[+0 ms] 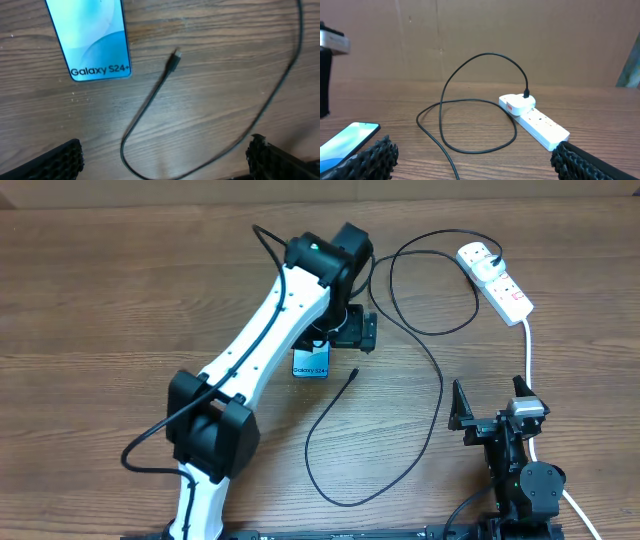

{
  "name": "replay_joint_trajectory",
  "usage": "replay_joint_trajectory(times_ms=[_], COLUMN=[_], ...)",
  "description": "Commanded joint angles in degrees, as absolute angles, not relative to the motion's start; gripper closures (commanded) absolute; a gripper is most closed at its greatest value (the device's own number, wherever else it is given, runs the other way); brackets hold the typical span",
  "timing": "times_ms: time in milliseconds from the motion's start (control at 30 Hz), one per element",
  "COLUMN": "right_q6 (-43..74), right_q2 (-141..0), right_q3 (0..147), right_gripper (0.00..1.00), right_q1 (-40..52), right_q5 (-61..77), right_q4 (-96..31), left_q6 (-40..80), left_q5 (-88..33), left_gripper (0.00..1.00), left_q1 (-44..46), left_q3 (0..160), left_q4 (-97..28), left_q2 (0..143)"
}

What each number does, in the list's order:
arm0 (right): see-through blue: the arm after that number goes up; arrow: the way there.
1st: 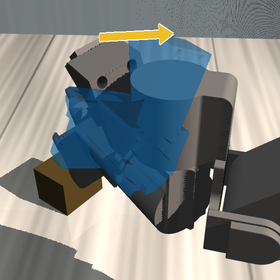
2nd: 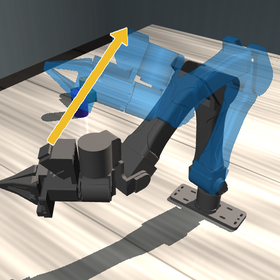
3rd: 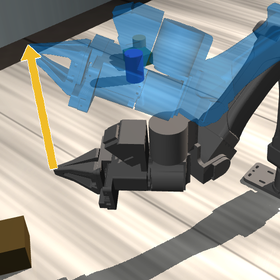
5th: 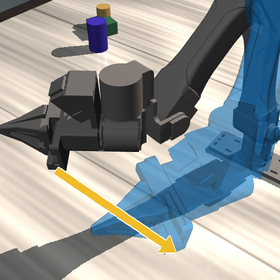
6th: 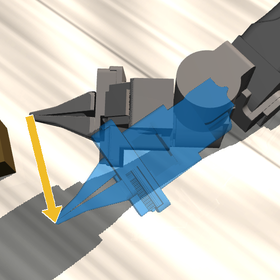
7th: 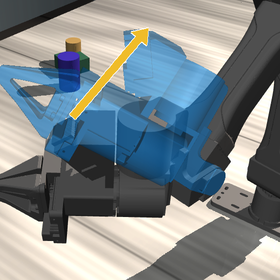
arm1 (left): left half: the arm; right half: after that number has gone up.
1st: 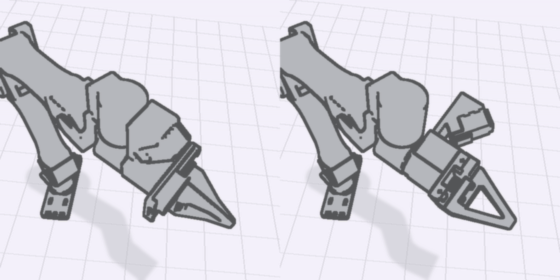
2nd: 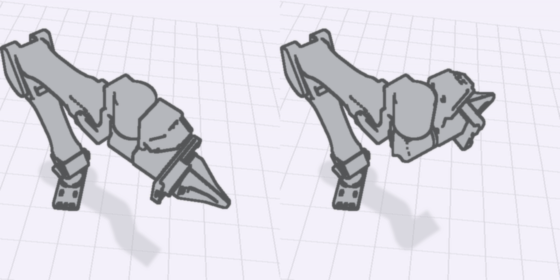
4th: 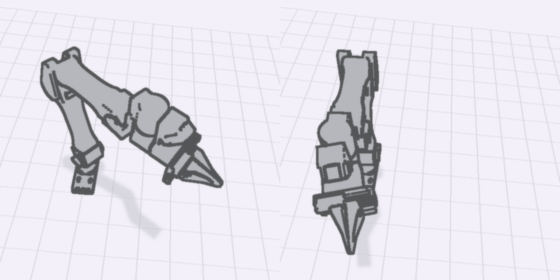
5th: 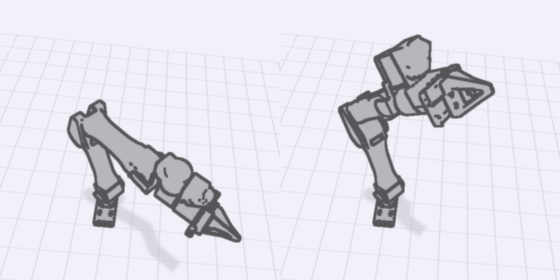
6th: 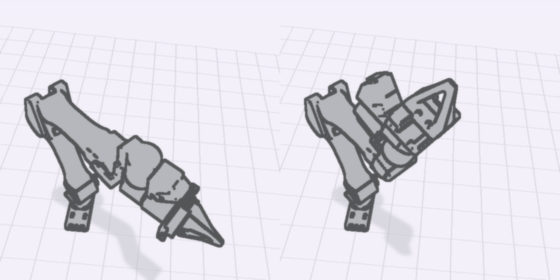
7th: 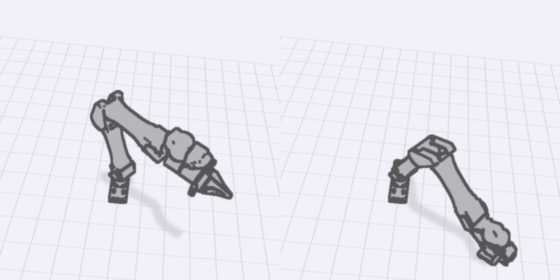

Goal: Plug charger to phone and switch on socket

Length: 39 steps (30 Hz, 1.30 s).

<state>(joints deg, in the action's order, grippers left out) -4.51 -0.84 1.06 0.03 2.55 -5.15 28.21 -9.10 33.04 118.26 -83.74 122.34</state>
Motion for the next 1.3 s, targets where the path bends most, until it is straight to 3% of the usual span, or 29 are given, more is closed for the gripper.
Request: replay_joint_trajectory(times_ms=[0,367,1267], right_q6=[-4.8,-4.8,-4.8], right_q2=[-0.2,-0.2,-0.2], right_q3=[0.5,0.5,0.5], right_gripper=[0.00,0.00,0.00], right_q1=[0.3,0.3,0.3], right_q5=[2.2,2.2,2.2], right_q4=[-4.8,-4.8,-4.8], left_q6=[28.8,28.7,28.8], left_q5=[-5.3,-3.1,11.4], left_gripper=[0.00,0.00,0.00], left_q1=[33.3,33.3,33.3], left_q3=[119.3,119.3,119.3], left_q4=[-83.5,-79.9,-53.7], left_q2=[123.2,123.2,123.5])
